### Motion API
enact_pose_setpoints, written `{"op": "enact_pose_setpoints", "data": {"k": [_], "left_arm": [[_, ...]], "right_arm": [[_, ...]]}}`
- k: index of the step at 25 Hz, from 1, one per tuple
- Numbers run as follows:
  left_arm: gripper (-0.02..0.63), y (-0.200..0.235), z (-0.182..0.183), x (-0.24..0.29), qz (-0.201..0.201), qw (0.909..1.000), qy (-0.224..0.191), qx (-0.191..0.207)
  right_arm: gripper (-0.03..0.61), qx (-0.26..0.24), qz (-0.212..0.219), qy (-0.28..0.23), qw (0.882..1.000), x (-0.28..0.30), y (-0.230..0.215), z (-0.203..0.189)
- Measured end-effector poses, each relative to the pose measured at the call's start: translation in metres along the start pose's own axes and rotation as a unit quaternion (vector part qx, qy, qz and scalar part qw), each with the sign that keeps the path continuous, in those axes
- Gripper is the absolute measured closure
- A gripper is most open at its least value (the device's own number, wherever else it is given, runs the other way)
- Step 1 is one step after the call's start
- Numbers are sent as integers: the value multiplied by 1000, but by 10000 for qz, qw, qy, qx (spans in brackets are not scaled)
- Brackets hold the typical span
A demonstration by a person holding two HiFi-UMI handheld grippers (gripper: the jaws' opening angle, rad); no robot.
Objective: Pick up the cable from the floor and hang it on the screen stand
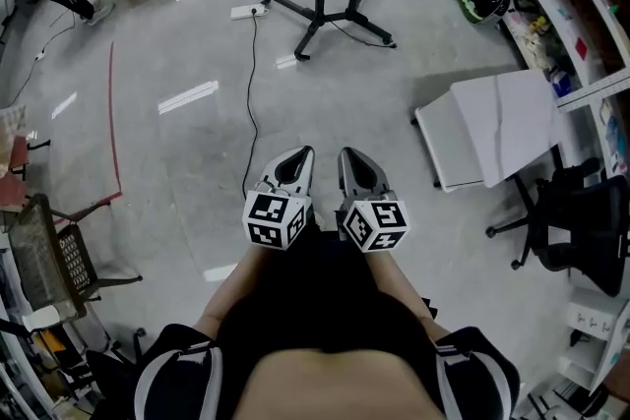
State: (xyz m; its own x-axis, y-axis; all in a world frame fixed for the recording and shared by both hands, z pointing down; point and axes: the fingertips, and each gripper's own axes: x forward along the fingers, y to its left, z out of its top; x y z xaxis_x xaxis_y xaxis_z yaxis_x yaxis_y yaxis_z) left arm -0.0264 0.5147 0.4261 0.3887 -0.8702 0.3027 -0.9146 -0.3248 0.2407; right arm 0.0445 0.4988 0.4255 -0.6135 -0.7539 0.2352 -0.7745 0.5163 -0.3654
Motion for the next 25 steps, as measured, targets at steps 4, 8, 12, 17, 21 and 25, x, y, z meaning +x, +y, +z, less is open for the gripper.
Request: {"op": "enact_pose_setpoints", "data": {"k": [4,8,12,17,21,25], "left_arm": [[607,-3,2,18,-109,9999,40,-60],[607,2,10,39,-203,9998,58,-29],[607,19,23,67,-218,9997,49,-58],[607,42,47,107,-272,9996,19,-30],[607,69,71,141,-311,9995,23,-45],[607,94,91,176,-364,9993,49,-80]], "right_arm": [[555,100,-133,33,9999,4,-18,2],[555,72,-185,40,9998,20,-32,10],[555,54,-224,34,9997,47,-46,21],[555,54,-252,13,9997,90,-61,41],[555,8,-251,61,9997,132,-70,59],[555,-16,-313,88,9995,171,-84,77]]}}
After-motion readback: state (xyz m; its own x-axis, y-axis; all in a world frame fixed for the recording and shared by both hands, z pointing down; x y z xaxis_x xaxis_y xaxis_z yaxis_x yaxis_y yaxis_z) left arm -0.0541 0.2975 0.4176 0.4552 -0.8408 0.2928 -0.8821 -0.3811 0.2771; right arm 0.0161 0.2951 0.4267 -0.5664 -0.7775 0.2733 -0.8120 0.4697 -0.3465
